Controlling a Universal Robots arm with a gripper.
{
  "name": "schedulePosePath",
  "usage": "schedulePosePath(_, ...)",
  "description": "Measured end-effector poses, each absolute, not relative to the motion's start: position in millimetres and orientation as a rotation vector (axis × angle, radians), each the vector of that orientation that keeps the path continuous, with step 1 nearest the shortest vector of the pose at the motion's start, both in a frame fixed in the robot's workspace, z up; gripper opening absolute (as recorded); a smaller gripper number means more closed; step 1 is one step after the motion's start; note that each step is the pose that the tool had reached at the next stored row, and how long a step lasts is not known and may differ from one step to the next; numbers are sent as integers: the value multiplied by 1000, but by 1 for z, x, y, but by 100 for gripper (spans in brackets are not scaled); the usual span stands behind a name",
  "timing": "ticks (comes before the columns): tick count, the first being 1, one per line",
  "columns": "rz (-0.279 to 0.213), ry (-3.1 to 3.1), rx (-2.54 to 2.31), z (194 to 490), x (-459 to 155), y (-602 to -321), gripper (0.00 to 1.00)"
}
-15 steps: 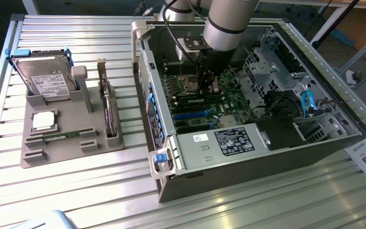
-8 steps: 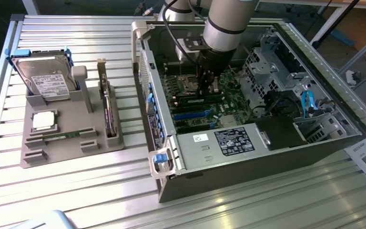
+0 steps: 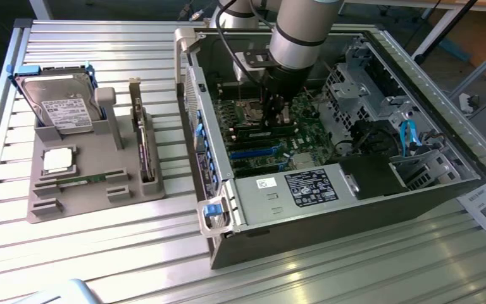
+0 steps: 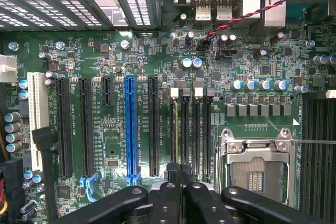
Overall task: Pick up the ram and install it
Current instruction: 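Press down the ram until it locks into place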
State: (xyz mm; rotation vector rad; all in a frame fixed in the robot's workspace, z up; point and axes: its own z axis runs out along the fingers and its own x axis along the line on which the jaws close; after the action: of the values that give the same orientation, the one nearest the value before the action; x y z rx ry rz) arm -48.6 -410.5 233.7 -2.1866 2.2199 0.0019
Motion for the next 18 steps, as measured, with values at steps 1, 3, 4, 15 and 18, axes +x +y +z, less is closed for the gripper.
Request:
schedulePosePath(1,2,2220,-2187,234,-49,-411,10)
schedulePosePath(3,2,2220,-2187,233,-49,-411,10)
schedulePosePath(4,2,2220,-2187,233,-49,-411,10)
schedulePosePath(15,2,2220,-2187,231,-49,-412,10)
schedulePosePath(18,2,2220,-2187,231,-49,-412,10)
